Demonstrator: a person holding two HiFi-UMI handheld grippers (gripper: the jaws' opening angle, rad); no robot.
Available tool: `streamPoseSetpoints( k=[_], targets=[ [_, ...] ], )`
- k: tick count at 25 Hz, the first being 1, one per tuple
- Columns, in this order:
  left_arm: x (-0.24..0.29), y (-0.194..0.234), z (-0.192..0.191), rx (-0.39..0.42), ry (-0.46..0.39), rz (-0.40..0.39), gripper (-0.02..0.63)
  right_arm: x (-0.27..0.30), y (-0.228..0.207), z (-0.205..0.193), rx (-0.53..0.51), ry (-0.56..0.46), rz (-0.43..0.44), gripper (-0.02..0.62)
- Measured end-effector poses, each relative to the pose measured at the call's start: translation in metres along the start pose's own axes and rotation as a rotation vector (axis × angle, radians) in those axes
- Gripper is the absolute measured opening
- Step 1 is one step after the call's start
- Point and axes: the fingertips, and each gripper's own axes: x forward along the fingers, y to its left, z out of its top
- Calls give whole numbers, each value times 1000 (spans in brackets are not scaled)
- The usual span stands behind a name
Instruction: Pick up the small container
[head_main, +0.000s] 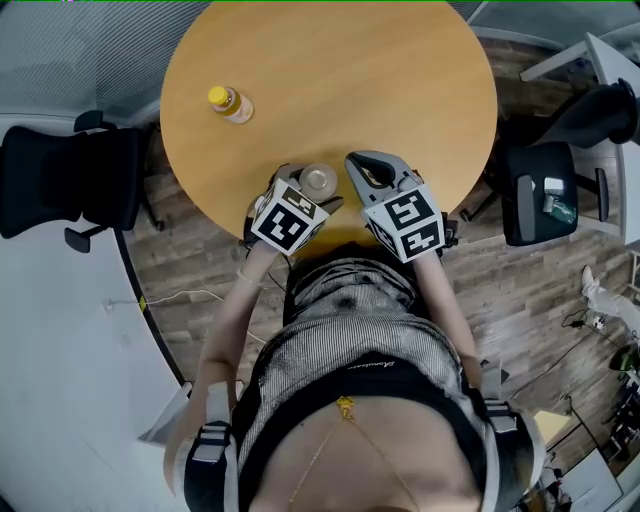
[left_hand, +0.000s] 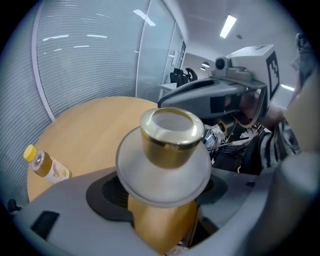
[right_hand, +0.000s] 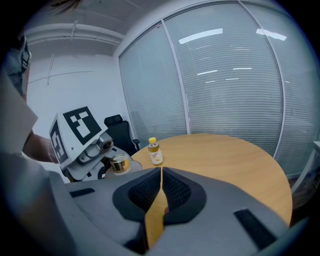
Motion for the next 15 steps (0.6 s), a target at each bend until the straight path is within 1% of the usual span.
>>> streamPoseSetpoints(
  k=[7,15],
  targets=[
    [-22,-15,10,-8,-4,-40,347,-3,-1,-1,1,1,-7,25],
    [-40,-13,13,-9,7,-30,347,-3,0,-5,1,11,-3,25]
  ],
)
